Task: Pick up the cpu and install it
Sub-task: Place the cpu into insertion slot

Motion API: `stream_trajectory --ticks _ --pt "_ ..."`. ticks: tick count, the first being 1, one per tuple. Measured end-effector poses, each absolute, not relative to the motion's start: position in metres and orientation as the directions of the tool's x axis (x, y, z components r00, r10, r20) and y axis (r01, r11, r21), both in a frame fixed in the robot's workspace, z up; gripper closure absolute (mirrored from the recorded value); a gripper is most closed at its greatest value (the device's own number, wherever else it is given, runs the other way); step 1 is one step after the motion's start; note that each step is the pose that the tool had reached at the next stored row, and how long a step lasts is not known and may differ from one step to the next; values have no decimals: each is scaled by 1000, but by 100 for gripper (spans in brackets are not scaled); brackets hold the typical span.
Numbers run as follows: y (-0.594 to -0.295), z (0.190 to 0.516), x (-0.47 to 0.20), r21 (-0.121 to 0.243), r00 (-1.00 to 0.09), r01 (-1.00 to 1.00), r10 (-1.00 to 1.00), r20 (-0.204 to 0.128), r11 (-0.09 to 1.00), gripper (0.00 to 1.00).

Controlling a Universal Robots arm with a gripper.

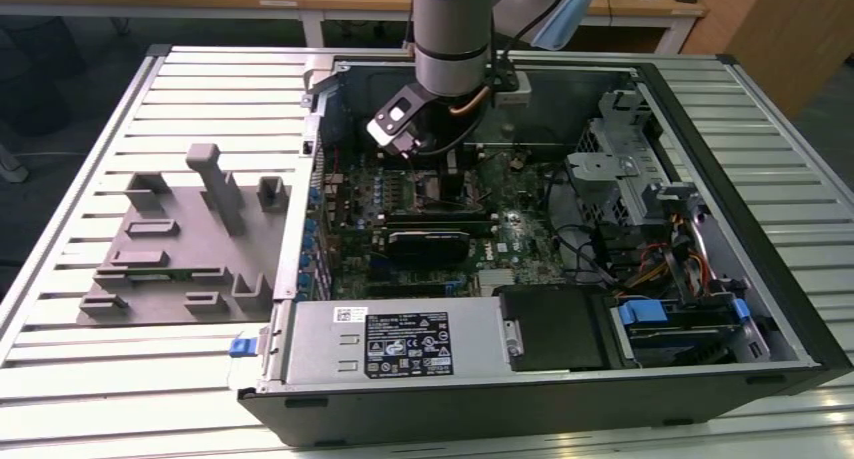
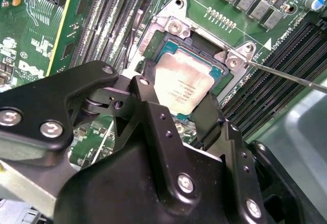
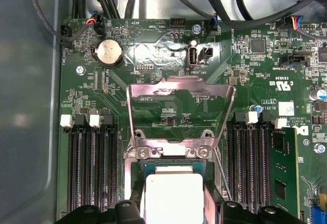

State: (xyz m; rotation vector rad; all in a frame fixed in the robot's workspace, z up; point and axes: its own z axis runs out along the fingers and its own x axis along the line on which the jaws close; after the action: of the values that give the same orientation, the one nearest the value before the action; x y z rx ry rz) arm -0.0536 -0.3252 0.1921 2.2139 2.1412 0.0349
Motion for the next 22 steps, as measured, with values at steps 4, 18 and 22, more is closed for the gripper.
stream_trajectory --ticks 4,18,22 --pt "-325 192 -54 60 34 998 999 -24 -33 46" --pt "-325 193 -54 60 34 998 999 -22 -33 39" --pt "-325 201 -54 60 34 998 999 -22 -33 39"
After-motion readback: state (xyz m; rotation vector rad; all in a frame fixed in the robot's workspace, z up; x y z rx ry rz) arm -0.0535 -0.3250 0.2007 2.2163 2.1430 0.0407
